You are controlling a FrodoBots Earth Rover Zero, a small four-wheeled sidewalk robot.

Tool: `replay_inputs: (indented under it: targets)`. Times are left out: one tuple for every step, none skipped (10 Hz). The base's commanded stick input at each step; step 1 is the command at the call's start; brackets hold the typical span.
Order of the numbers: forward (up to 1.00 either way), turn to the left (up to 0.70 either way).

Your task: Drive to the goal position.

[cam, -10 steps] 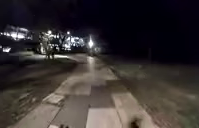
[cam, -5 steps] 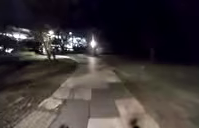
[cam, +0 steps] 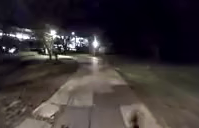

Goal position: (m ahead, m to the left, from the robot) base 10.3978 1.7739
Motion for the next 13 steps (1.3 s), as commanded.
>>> replay_inputs:
  targets:
    - [0.45,0.0]
    - [0.45,0.0]
    - [0.45,0.0]
    - [0.45,0.0]
    - [0.45,0.0]
    - [0.45,0.0]
    - [0.45,0.0]
    - [0.45,0.0]
    - [0.45,0.0]
    - [0.45,0.0]
    - [0.44,0.0]
    - [0.44,0.0]
    - [0.44,0.0]
